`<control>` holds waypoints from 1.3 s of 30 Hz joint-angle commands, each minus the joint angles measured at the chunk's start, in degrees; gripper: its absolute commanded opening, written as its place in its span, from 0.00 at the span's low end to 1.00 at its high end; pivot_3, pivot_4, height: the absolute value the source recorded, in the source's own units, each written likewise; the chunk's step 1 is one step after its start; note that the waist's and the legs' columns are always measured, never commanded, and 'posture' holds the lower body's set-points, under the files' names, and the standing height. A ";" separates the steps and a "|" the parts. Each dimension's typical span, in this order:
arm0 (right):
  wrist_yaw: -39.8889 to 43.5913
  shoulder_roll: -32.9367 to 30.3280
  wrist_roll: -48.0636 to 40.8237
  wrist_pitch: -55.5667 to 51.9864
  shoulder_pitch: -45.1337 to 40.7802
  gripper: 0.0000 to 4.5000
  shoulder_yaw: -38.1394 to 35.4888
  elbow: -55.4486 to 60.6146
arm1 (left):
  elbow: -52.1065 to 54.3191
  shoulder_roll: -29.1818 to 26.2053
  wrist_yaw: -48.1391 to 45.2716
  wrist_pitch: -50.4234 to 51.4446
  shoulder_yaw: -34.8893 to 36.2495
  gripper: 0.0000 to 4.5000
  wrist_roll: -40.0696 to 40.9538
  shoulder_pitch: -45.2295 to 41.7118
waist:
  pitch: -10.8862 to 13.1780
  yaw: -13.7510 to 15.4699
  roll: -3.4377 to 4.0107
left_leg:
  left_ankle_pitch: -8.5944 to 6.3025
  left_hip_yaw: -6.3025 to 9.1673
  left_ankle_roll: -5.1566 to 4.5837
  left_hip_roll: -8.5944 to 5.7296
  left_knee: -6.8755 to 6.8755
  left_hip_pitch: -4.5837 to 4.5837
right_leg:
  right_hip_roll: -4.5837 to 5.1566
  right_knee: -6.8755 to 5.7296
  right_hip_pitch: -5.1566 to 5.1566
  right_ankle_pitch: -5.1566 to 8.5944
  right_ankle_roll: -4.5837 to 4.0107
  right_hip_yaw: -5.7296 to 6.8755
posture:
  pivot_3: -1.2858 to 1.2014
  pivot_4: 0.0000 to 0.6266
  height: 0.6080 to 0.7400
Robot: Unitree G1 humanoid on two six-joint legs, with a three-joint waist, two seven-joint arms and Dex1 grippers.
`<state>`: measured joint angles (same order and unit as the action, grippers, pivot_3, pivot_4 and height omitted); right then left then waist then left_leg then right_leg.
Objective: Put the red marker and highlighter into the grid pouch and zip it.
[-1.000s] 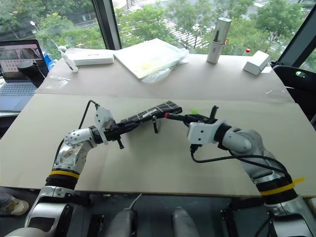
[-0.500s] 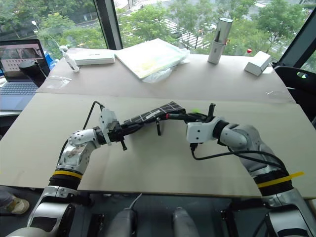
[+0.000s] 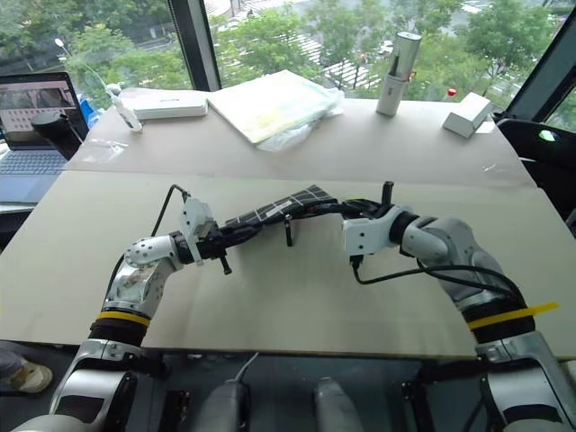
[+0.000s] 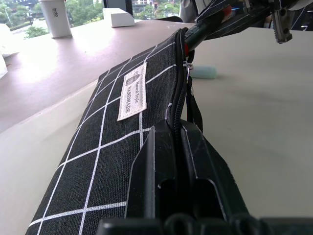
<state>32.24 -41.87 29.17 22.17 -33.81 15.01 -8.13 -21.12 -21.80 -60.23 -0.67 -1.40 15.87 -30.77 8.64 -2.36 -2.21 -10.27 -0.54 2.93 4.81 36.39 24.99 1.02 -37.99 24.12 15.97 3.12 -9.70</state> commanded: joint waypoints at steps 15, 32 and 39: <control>-2.65 16.37 4.87 2.83 -9.76 0.11 10.39 -8.06 | 2.40 0.06 0.08 -0.10 -0.03 0.00 0.62 -0.62 | 0.00 0.03 0.00 | 0.06 0.01 0.10 0.00 0.02 0.00 | 0.01 -0.05 0.01 -0.01 -0.01 0.01 | 0.52 0.24 0.99; 2.10 8.67 -6.65 4.65 -8.71 0.91 1.42 -8.54 | 2.74 0.50 0.74 0.17 -0.17 0.00 0.56 -0.17 | 0.00 -0.04 0.00 | 0.06 0.02 0.10 0.00 0.02 0.00 | 0.01 -0.06 -0.01 -0.01 -0.01 0.02 | 0.52 0.24 0.99; 18.90 3.20 -39.45 -18.58 -3.26 0.91 -11.46 3.77 | 3.05 0.11 0.74 0.41 -0.08 0.00 0.54 0.20 | 0.00 0.08 0.00 | 0.06 0.06 0.10 0.00 0.05 0.00 | 0.01 -0.03 -0.11 -0.01 -0.01 0.02 | 0.52 0.24 0.99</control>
<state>45.86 -37.07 1.28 14.26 -38.13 8.20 -10.59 -20.03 -21.38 -59.42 -0.11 -1.72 15.84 -30.37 8.65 -2.28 -2.21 -10.21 -0.45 3.03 4.81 36.43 24.98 1.03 -38.03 23.99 15.96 3.12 -9.67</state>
